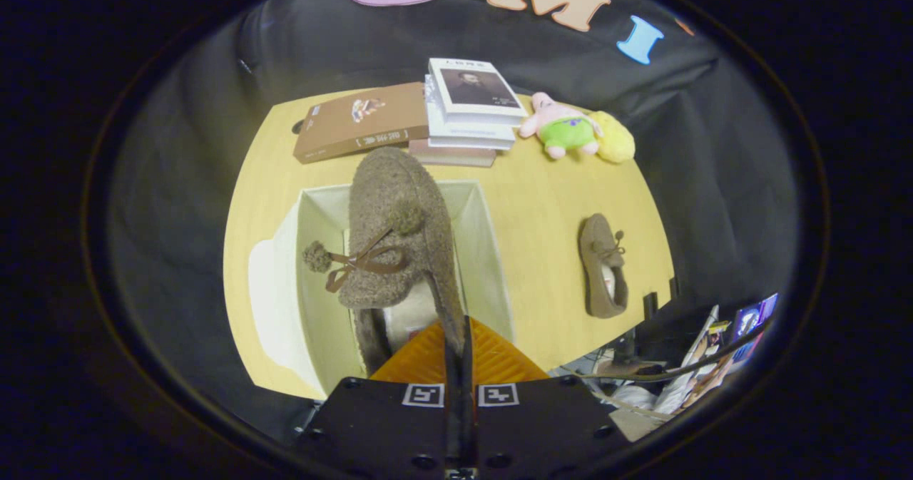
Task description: Open the storage box then place both shoes into the box .Put the left shoe in first, then the right shoe, with the right side of both shoes facing outward in a uniform manner.
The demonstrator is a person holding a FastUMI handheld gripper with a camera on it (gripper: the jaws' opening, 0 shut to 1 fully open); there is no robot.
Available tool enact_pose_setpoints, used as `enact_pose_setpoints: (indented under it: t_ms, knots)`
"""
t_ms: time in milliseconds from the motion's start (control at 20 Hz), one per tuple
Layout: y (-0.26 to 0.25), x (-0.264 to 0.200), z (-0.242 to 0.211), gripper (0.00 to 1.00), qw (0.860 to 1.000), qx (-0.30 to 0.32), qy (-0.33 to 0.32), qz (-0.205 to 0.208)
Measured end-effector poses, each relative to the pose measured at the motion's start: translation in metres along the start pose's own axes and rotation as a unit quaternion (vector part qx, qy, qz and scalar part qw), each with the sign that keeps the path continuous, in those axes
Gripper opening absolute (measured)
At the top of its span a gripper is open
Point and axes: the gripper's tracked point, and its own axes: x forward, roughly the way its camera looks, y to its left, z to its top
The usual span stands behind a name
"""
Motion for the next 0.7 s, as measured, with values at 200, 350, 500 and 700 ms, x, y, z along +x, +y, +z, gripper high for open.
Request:
enact_pose_setpoints:
  t_ms: [200,350,500,700]
  knots:
    - [0.006,0.029,-0.012,0.04,1.0,0.001,0.025,-0.01]
    - [0.011,0.041,-0.021,0.04,0.999,0.002,0.038,-0.016]
    - [0.019,0.047,-0.029,0.04,0.999,-0.003,0.05,-0.018]
    - [0.03,0.061,-0.045,0.04,0.997,-0.026,0.068,-0.023]
